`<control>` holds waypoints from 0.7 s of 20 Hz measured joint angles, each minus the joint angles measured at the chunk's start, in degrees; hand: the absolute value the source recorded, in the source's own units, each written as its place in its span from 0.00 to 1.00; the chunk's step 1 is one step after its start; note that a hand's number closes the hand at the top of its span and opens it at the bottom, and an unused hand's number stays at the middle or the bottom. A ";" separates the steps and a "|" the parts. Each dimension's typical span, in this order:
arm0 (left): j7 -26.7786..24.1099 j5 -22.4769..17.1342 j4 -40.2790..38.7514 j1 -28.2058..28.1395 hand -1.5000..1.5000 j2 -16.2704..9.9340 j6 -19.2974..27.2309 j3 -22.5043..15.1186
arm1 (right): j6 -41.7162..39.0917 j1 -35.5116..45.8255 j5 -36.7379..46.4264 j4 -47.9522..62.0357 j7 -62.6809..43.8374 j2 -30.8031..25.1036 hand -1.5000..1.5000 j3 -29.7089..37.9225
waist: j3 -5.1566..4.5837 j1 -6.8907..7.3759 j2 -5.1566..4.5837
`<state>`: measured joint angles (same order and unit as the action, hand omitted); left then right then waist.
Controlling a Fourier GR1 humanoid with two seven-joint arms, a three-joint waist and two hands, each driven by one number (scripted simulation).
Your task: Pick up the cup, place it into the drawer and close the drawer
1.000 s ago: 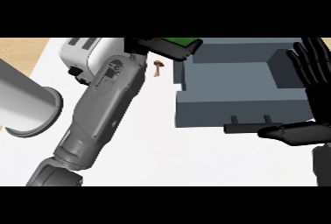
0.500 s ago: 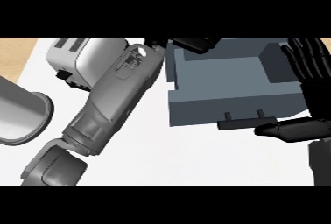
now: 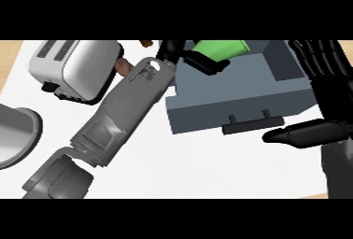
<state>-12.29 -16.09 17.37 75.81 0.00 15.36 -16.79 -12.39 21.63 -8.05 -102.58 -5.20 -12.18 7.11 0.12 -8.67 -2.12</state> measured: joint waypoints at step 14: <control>-8.33 -12.50 5.01 -3.00 0.00 0.00 -1.35 0.23 | -12.25 2.45 -9.22 1.03 -1.07 1.17 1.00 -8.38 | -0.11 -2.77 -0.71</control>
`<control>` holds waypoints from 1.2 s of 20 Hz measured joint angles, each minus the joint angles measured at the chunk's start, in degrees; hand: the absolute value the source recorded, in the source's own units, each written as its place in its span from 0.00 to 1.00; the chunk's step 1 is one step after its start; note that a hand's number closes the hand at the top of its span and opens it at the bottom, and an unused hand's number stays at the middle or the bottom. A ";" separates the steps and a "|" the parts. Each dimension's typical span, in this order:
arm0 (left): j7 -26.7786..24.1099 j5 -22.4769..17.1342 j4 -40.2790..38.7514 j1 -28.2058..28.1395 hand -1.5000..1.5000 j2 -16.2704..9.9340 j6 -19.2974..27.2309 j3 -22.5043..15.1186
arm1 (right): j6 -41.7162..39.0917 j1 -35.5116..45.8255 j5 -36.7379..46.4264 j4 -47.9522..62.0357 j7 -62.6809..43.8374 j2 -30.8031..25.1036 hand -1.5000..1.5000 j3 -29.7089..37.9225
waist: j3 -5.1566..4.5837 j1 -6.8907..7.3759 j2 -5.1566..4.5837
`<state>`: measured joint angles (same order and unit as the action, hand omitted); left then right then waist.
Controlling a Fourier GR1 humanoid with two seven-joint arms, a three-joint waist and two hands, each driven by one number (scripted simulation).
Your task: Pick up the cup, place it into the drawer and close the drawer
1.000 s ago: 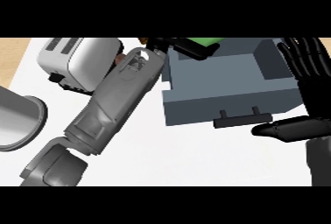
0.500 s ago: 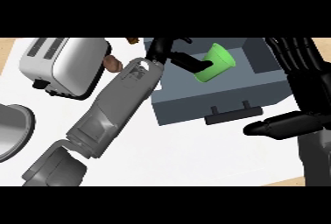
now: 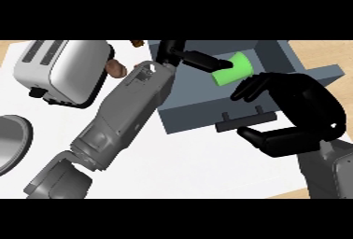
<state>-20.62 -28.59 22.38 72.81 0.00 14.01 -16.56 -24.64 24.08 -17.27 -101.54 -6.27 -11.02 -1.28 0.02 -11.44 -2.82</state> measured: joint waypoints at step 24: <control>-12.23 -9.43 3.48 -7.81 0.00 -0.78 -1.16 3.39 | 1.13 -3.97 40.53 23.26 9.10 -8.71 1.00 -18.62 | 0.05 12.48 2.26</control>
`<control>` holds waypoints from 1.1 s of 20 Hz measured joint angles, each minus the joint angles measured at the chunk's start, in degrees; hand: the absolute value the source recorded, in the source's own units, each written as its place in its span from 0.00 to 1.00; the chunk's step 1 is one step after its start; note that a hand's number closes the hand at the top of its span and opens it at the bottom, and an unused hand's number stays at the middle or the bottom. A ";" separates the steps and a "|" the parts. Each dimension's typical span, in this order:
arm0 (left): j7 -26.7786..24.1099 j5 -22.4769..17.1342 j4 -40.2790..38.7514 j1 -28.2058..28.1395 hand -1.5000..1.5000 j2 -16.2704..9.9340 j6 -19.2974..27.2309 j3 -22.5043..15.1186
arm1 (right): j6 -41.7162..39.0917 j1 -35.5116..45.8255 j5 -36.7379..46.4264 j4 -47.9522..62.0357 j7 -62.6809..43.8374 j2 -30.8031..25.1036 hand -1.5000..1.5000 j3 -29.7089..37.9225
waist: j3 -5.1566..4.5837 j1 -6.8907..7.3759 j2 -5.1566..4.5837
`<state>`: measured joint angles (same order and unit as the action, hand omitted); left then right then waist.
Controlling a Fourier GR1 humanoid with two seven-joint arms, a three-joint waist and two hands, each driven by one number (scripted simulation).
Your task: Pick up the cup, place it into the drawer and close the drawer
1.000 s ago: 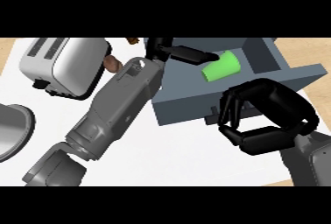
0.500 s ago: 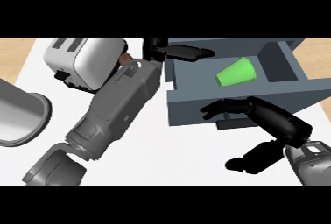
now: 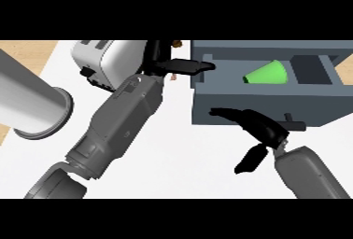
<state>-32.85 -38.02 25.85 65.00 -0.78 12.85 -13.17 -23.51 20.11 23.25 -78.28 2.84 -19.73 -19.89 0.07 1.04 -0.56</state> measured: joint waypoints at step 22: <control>3.74 -0.60 13.73 -13.47 0.00 -9.01 -8.73 -0.82 | 10.44 24.27 1.05 45.67 21.13 1.53 1.00 14.05 | 0.31 7.27 -0.68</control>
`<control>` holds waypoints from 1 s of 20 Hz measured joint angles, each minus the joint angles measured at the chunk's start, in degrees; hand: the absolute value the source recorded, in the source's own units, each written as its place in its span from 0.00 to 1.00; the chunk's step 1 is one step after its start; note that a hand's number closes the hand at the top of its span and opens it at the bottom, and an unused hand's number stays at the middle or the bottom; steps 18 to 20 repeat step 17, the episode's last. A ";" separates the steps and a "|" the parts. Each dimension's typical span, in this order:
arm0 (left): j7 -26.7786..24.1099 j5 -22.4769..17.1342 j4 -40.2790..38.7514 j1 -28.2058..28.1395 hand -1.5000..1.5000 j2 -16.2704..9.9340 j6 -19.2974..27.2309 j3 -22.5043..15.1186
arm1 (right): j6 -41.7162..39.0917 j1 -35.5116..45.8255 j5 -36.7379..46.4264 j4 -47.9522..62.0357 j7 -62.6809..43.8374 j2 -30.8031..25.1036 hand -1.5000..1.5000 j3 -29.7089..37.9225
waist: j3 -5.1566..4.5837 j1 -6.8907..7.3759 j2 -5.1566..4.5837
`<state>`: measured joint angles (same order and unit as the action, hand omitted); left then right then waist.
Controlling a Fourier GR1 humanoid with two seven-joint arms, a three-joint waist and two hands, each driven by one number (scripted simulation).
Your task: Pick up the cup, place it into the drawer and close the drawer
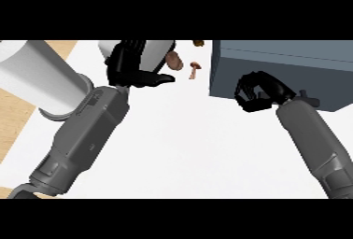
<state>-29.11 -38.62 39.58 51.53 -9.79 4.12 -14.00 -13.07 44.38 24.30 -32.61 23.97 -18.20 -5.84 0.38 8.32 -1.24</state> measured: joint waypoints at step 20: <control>1.01 -0.49 3.58 -3.57 0.00 -1.14 -4.01 -0.96 | -13.84 -1.81 -7.57 -3.30 -0.77 -3.66 1.00 3.12 | 0.56 2.37 -0.75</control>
